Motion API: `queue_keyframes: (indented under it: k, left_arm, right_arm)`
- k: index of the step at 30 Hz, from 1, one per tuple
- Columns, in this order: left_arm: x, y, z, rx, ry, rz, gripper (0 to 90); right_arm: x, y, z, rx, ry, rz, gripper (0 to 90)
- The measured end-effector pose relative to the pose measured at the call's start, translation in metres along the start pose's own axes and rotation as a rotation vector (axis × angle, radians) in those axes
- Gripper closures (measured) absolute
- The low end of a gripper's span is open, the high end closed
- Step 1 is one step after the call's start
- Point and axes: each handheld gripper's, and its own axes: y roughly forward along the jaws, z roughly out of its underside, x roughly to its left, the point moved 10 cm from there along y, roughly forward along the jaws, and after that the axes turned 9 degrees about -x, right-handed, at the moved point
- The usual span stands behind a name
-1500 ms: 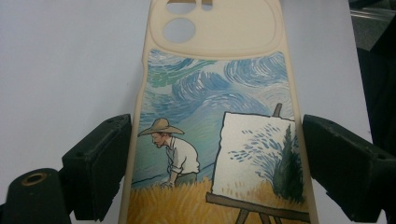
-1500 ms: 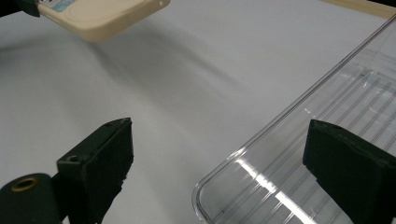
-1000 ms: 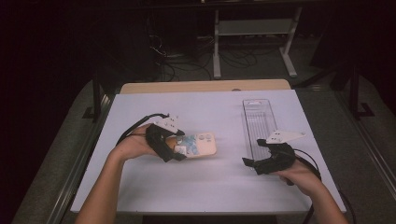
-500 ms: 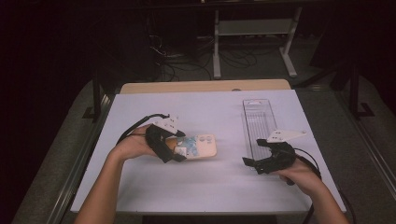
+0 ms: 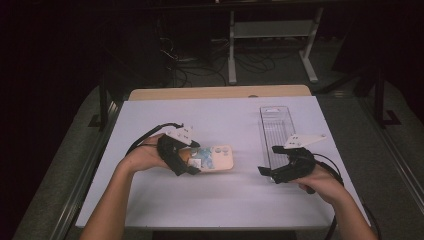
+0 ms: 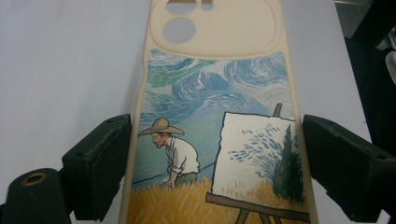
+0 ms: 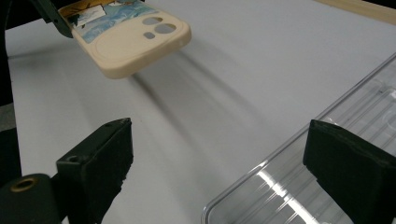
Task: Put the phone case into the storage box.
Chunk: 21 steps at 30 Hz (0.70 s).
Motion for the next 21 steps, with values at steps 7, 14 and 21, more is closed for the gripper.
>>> queue_keyframes:
  k: [7, 14, 21]
  left_arm:
    - [0.0, 0.0, 0.001, 0.004, -0.004, -0.003, 11.2]
    - [0.0, 0.0, 0.001, 0.003, -0.002, -0.001, 11.2]
    - [0.0, 0.0, -0.001, -0.003, -0.004, 0.002, 11.2]
  right_arm:
    - [-0.003, 0.001, -0.008, -0.001, -0.008, -0.028, 7.7]
    - [-0.007, 0.006, -0.014, 0.006, -0.012, -0.049, 7.7]
    - [-0.01, 0.009, -0.023, 0.012, -0.013, -0.08, 7.7]
